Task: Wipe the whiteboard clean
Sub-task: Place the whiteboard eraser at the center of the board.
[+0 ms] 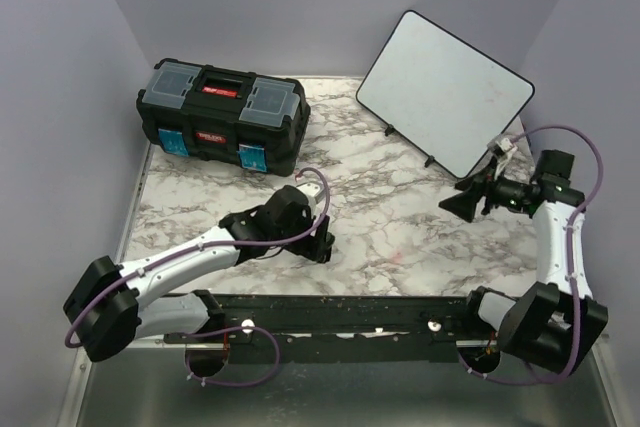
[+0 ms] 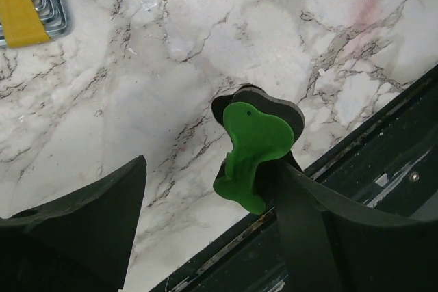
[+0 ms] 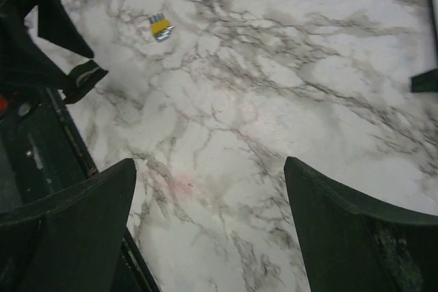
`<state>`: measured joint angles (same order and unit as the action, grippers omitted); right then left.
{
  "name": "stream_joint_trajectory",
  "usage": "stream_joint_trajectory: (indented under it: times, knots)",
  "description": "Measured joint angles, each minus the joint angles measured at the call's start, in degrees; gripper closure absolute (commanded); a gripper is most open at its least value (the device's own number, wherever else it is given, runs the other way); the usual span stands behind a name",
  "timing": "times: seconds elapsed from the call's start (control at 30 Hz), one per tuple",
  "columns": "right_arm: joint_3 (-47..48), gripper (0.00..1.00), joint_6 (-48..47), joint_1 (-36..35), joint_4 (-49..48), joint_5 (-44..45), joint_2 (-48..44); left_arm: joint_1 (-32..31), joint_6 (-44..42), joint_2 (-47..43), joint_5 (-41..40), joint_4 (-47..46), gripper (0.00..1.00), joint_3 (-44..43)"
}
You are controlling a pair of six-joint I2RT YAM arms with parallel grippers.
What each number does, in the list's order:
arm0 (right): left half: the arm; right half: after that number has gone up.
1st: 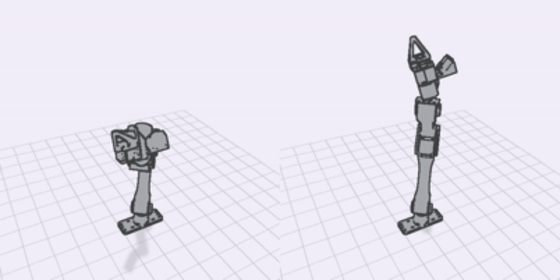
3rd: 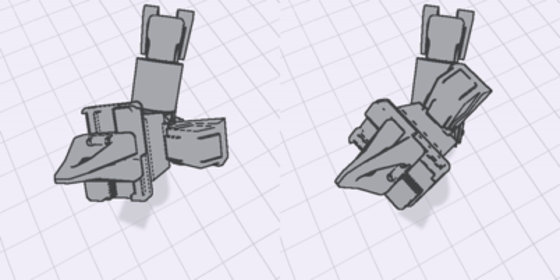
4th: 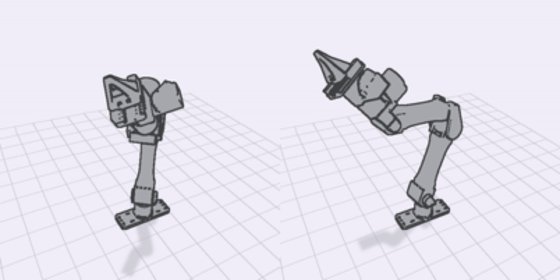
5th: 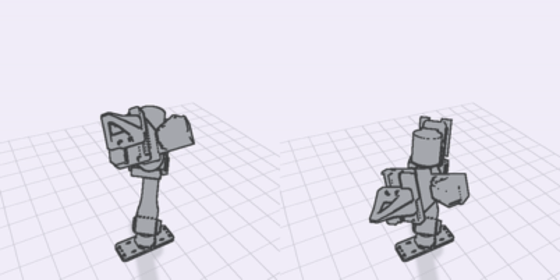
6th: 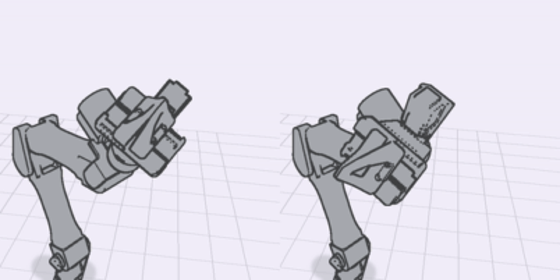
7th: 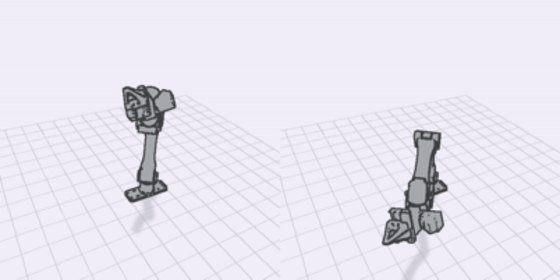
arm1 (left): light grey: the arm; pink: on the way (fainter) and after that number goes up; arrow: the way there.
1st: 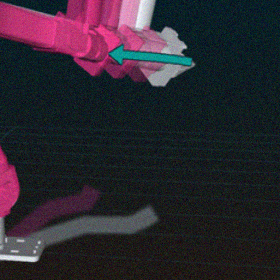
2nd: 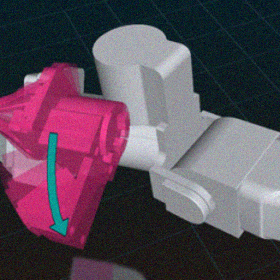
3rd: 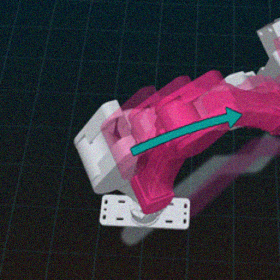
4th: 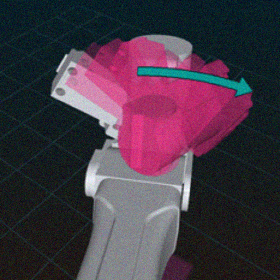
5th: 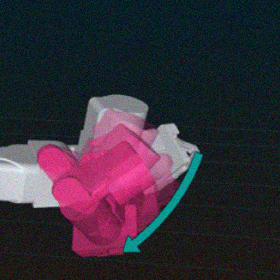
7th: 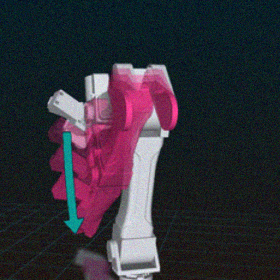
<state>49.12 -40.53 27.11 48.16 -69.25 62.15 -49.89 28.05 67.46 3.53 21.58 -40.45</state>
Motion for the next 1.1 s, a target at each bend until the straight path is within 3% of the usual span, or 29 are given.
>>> stream_joint_trajectory:
  times: [0.23, 0.53, 0.73, 0.9, 1.1]
  knots:
    - [1.8, 0.1, 1.6, -18.1, -0.1, 0.1, 7.2, -0.8, -2.6, -4.6, -1.4, -3.7, 0.28, 3.6]
    - [3.0, 0.18, 8.7, -35.7, -6.8, 1.0, 15.3, -6.5, -2.3, -1.6, -5.6, -7.8, 0.28, 3.5]
    - [3.1, 0.18, 10.9, -38.1, -9.3, 1.7, 18.6, -8.0, -0.8, -2.4, -9.2, -11.8, 0.27, 5.0]
    - [2.9, 0.17, 10.7, -38.1, -9.7, 5.5, 17.1, -7.5, -0.4, -11.1, -10.7, -15.1, 0.16, 10.7]
    - [2.8, 0.1, 11.8, -37.4, -11.5, 12.5, 11.5, 1.7, 0.0, -20.6, -6.7, -17.7, 0.02, 12.2]
